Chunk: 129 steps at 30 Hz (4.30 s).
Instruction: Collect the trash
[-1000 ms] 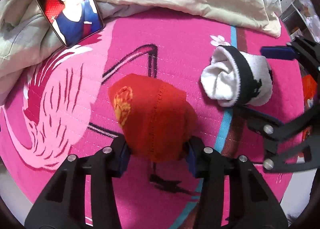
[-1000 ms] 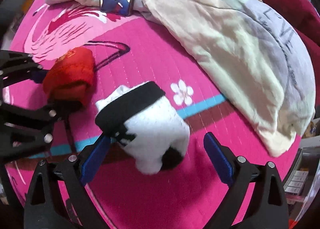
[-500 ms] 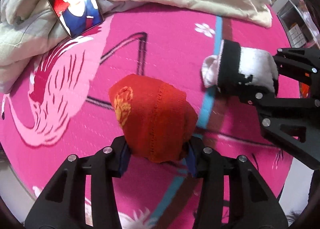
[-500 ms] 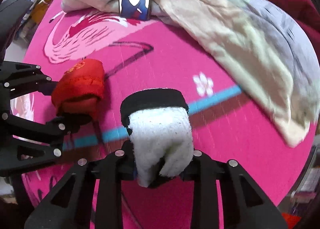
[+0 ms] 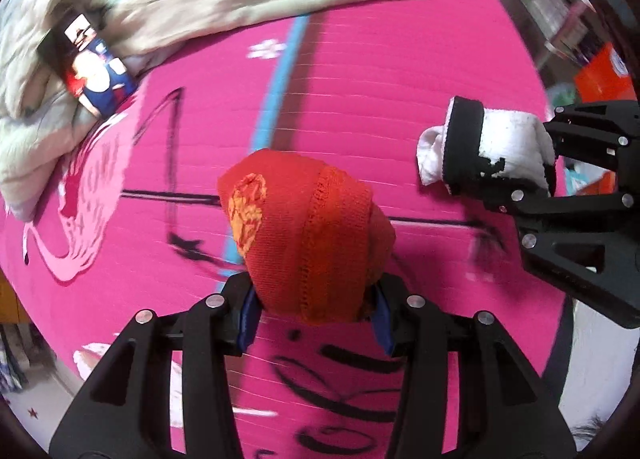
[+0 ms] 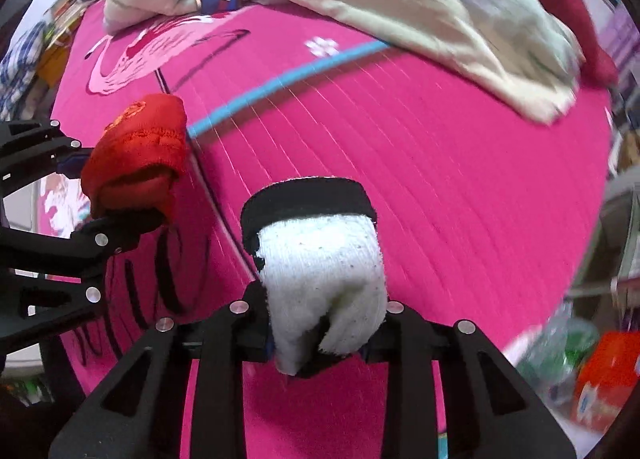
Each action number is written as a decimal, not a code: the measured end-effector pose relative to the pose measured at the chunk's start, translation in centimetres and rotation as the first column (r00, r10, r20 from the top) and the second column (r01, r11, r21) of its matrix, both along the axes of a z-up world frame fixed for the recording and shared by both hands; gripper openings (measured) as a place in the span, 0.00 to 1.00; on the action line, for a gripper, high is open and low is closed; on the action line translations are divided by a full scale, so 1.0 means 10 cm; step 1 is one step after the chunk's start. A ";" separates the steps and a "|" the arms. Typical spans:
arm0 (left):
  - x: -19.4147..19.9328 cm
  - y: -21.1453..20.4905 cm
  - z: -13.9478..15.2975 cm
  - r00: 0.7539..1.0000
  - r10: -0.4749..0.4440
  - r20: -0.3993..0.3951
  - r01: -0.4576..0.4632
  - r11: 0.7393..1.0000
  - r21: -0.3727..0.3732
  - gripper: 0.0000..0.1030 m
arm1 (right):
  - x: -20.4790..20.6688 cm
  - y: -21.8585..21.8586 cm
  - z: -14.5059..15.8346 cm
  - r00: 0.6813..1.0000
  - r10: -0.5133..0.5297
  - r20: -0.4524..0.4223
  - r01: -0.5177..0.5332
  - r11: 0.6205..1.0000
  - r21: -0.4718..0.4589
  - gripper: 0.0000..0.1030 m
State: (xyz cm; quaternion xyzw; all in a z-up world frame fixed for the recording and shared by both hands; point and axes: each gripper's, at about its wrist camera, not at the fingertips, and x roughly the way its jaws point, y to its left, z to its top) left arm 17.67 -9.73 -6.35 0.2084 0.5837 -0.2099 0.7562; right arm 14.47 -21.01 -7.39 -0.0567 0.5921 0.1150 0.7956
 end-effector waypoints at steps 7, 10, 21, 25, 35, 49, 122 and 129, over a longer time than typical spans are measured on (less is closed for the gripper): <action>-0.31 -0.49 0.02 0.996 -0.094 -0.010 0.094 0.996 0.003 0.43 | -0.57 -0.48 0.05 0.995 -0.101 -0.004 0.101 0.995 -0.001 0.25; -0.52 -0.73 0.08 0.991 -0.133 -0.011 0.133 0.991 0.005 0.43 | -0.80 -0.69 0.06 0.989 -0.148 0.001 0.148 0.989 -0.007 0.25; -0.88 -1.36 0.04 0.968 -0.251 -0.024 0.252 0.968 0.017 0.43 | -1.45 -1.26 0.10 0.965 -0.264 0.014 0.264 0.965 -0.003 0.25; -0.98 -1.64 -0.04 0.953 -0.302 -0.033 0.302 0.953 0.023 0.43 | -1.68 -1.50 0.09 0.947 -0.321 0.016 0.321 0.947 0.011 0.26; -1.33 -2.43 -0.19 0.895 -0.441 -0.057 0.444 0.896 0.032 0.44 | -2.17 -2.09 0.02 0.883 -0.469 0.025 0.469 0.883 0.016 0.26; -1.52 -3.35 -0.61 0.826 -0.556 -0.090 0.558 0.830 0.002 0.67 | -2.49 -2.87 -0.24 0.787 -0.616 -0.001 0.616 0.787 0.007 0.26; -1.88 -3.07 -0.62 0.884 -0.464 -0.064 0.466 0.884 0.029 0.91 | -2.73 -3.00 -0.52 0.772 -0.635 0.000 0.635 0.772 -0.039 0.87; -1.90 -3.06 -0.58 0.881 -0.470 -0.062 0.472 0.882 0.019 0.91 | -2.75 -2.97 -0.43 0.768 -0.640 0.014 0.640 0.767 -0.041 0.88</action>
